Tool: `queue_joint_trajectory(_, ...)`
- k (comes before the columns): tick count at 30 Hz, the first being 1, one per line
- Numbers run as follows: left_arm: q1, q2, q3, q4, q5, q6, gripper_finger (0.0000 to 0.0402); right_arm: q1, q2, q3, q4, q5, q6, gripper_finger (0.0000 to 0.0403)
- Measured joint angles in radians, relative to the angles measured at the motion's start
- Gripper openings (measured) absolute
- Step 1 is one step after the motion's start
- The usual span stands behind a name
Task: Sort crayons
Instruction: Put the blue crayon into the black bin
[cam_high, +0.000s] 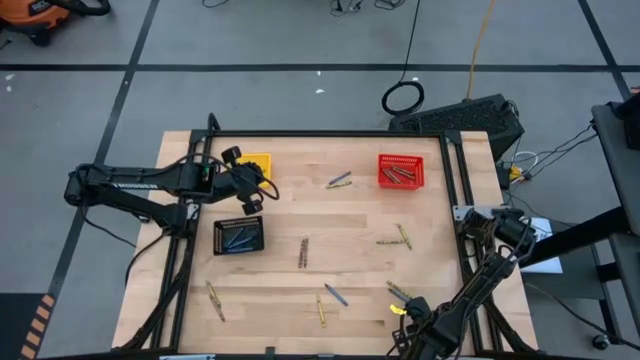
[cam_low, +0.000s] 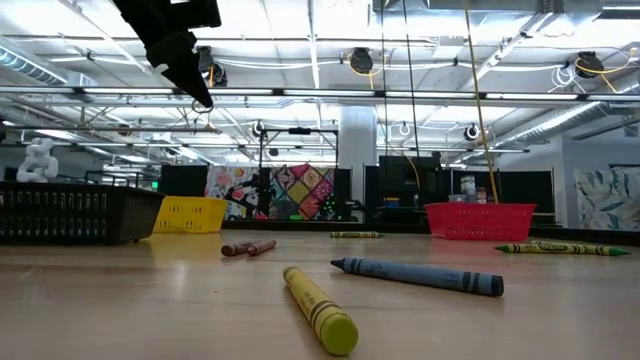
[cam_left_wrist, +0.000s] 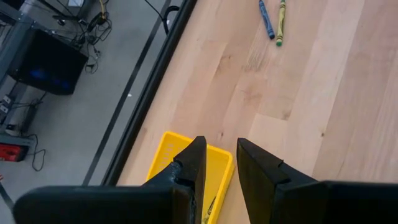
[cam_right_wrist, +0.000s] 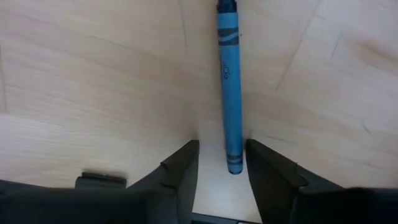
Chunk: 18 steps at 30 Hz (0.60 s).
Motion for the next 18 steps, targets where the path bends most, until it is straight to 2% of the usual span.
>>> queue_joint_trajectory(10, 0.000, 0.000, 0.000, 0.000, 0.000, 0.000, 0.0085, 0.000, 0.002, -0.002, 0.006, 0.000, -0.109, 0.0010)
queue_joint_trajectory(18, 0.000, 0.000, 0.000, 0.000, 0.000, 0.000, 0.0085, 0.000, 0.003, -0.003, 0.023, 0.001, -0.242, 0.0003)
